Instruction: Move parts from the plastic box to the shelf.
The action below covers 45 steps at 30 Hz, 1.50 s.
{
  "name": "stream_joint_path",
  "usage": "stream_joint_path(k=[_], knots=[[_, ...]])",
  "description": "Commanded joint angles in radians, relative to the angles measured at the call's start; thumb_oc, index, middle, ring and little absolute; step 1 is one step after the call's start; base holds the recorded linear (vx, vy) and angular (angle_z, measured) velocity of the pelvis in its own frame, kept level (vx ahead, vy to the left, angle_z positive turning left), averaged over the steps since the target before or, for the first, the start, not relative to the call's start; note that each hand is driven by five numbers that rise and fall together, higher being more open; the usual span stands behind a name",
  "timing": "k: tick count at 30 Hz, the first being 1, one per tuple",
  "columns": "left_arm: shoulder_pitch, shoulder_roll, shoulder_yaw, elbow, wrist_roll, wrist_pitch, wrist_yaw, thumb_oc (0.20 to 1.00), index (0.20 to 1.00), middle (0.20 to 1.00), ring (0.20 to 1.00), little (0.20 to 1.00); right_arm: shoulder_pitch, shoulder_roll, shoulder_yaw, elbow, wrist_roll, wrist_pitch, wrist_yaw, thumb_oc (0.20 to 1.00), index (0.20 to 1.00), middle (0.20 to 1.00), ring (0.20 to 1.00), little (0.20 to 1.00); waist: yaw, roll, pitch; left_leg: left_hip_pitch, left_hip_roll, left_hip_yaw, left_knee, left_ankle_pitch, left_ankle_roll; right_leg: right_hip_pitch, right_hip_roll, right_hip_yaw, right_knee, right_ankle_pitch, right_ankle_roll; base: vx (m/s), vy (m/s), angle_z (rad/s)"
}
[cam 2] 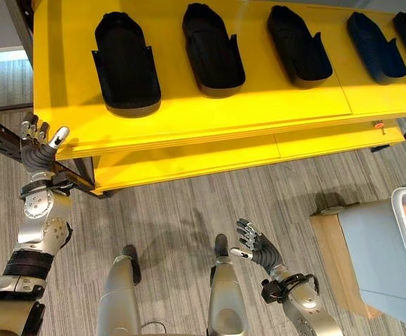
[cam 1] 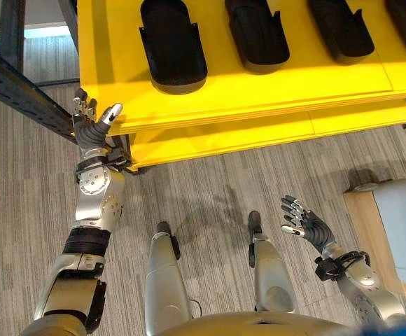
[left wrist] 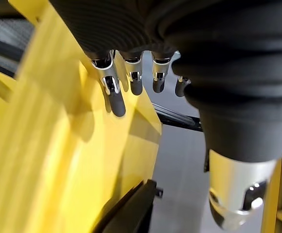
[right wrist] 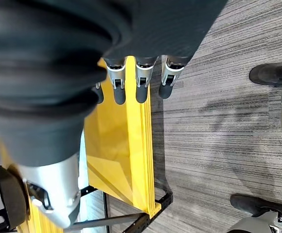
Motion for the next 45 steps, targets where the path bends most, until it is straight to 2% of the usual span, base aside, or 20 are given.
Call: stream_joint_path(k=[1, 3, 4, 6, 7, 9, 11, 15, 17, 21, 30, 45], knots=[[0.056, 0.040, -0.032, -0.101, 0.233, -0.009, -0.027, 1.000, 1.000, 1.000, 1.000, 1.000, 0.013, -0.028, -0.080, -0.058, -0.006, -0.053, 0.007, 1.000, 1.000, 1.000, 1.000, 1.000, 0.008, 0.022, -0.013, 0.013, -0.042, 0.000, -0.144, 0.117, 0.019, 0.011, -0.003, -0.019, 0.132, -0.084, -0.057, -0.01, -0.023, 0.04], [0.095, 0.076, -0.053, -0.161, 0.365, 0.002, -0.044, 1.000, 1.000, 1.000, 1.000, 1.000, 0.010, -0.022, -0.089, -0.055, -0.006, -0.057, 0.013, 1.000, 1.000, 1.000, 1.000, 1.000, 0.012, 0.024, -0.011, 0.022, -0.042, 0.000, -0.150, 0.118, 0.018, 0.017, -0.002, -0.020, 0.134, -0.089, -0.058, 0.00, 0.000, 0.00], [0.096, 0.075, -0.052, -0.162, 0.365, 0.002, -0.044, 1.000, 1.000, 1.000, 1.000, 1.000, 0.010, -0.022, -0.089, -0.055, -0.006, -0.057, 0.013, 1.000, 1.000, 1.000, 1.000, 1.000, 0.012, 0.023, -0.011, 0.022, -0.042, 0.001, -0.151, 0.118, 0.018, 0.018, -0.002, -0.020, 0.134, -0.089, -0.058, 0.00, 0.000, 0.00], [0.135, 0.121, -0.084, -0.237, 0.517, 0.012, -0.061, 1.000, 1.000, 1.000, 1.000, 1.000, 0.006, -0.017, -0.093, -0.053, -0.003, -0.063, 0.019, 1.000, 1.000, 1.000, 1.000, 1.000, 0.016, 0.026, -0.008, 0.035, -0.039, 0.000, -0.153, 0.118, 0.016, 0.026, -0.001, -0.019, 0.139, -0.093, -0.059, -0.01, -0.031, 0.03], [0.135, 0.121, -0.084, -0.237, 0.517, 0.012, -0.061, 1.000, 1.000, 1.000, 1.000, 1.000, 0.006, -0.017, -0.093, -0.053, -0.003, -0.063, 0.019, 1.000, 1.000, 1.000, 1.000, 1.000, 0.016, 0.025, -0.008, 0.035, -0.039, 0.000, -0.154, 0.118, 0.016, 0.026, -0.001, -0.019, 0.139, -0.093, -0.059, -0.02, -0.040, 0.05], [0.146, 0.173, -0.118, -0.306, 0.664, 0.015, -0.061, 1.000, 1.000, 1.000, 1.000, 1.000, 0.003, -0.020, -0.097, -0.063, -0.002, -0.070, 0.016, 1.000, 1.000, 1.000, 1.000, 1.000, 0.018, 0.030, -0.002, 0.047, -0.037, -0.001, -0.160, 0.122, 0.014, 0.034, -0.001, -0.021, 0.143, -0.097, -0.059, -0.02, -0.038, 0.03], [0.148, 0.178, -0.132, -0.328, 0.685, 0.011, -0.067, 1.000, 1.000, 1.000, 1.000, 1.000, -0.001, -0.021, -0.097, -0.070, -0.002, -0.073, 0.014, 1.000, 1.000, 1.000, 1.000, 1.000, 0.018, 0.030, 0.000, 0.051, -0.035, 0.000, -0.161, 0.124, 0.014, 0.036, -0.001, -0.021, 0.141, -0.097, -0.059, -0.01, -0.017, 0.00], [0.149, 0.254, -0.184, -0.422, 0.898, 0.014, -0.084, 1.000, 1.000, 1.000, 1.000, 1.000, -0.005, -0.027, -0.102, -0.083, -0.013, -0.085, 0.003, 1.000, 1.000, 1.000, 1.000, 1.000, 0.017, 0.038, 0.006, 0.071, -0.031, -0.001, -0.175, 0.129, 0.010, 0.043, 0.004, -0.019, 0.143, -0.103, -0.058, -0.02, -0.037, 0.02], [0.152, 0.260, -0.196, -0.430, 0.915, 0.012, -0.090, 1.000, 1.000, 1.000, 1.000, 1.000, -0.003, -0.030, -0.106, -0.086, -0.016, -0.087, 0.002, 1.000, 1.000, 1.000, 1.000, 1.000, 0.017, 0.039, 0.006, 0.074, -0.030, -0.001, -0.179, 0.131, 0.010, 0.045, 0.004, -0.019, 0.142, -0.103, -0.059, -0.01, -0.018, 0.00], [0.136, 0.314, -0.248, -0.451, 1.054, 0.008, -0.097, 1.000, 1.000, 1.000, 1.000, 1.000, 0.000, -0.047, -0.113, -0.100, -0.022, -0.095, -0.005, 1.000, 1.000, 1.000, 1.000, 1.000, 0.011, 0.044, 0.009, 0.083, -0.025, 0.000, -0.193, 0.140, 0.007, 0.041, 0.013, -0.018, 0.144, -0.107, -0.060, -0.01, -0.020, -0.01], [0.085, 0.321, -0.306, -0.431, 1.176, 0.022, -0.111, 1.000, 1.000, 1.000, 1.000, 1.000, 0.015, -0.054, -0.128, -0.113, -0.024, -0.093, -0.008, 1.000, 1.000, 1.000, 1.000, 1.000, 0.002, 0.050, 0.001, 0.095, -0.018, 0.002, -0.225, 0.162, 0.002, 0.031, 0.024, -0.011, 0.144, -0.104, -0.064, 0.00, -0.007, -0.01], [-0.058, 0.227, -0.397, -0.290, 1.238, 0.082, -0.078, 1.000, 1.000, 1.000, 1.000, 1.000, 0.009, -0.052, -0.127, -0.119, -0.018, -0.091, -0.027, 1.000, 1.000, 1.000, 1.000, 1.000, -0.018, 0.056, 0.001, 0.096, -0.005, 0.008, -0.231, 0.162, -0.003, 0.011, 0.035, -0.001, 0.164, -0.116, -0.071, 0.00, -0.008, -0.04]])
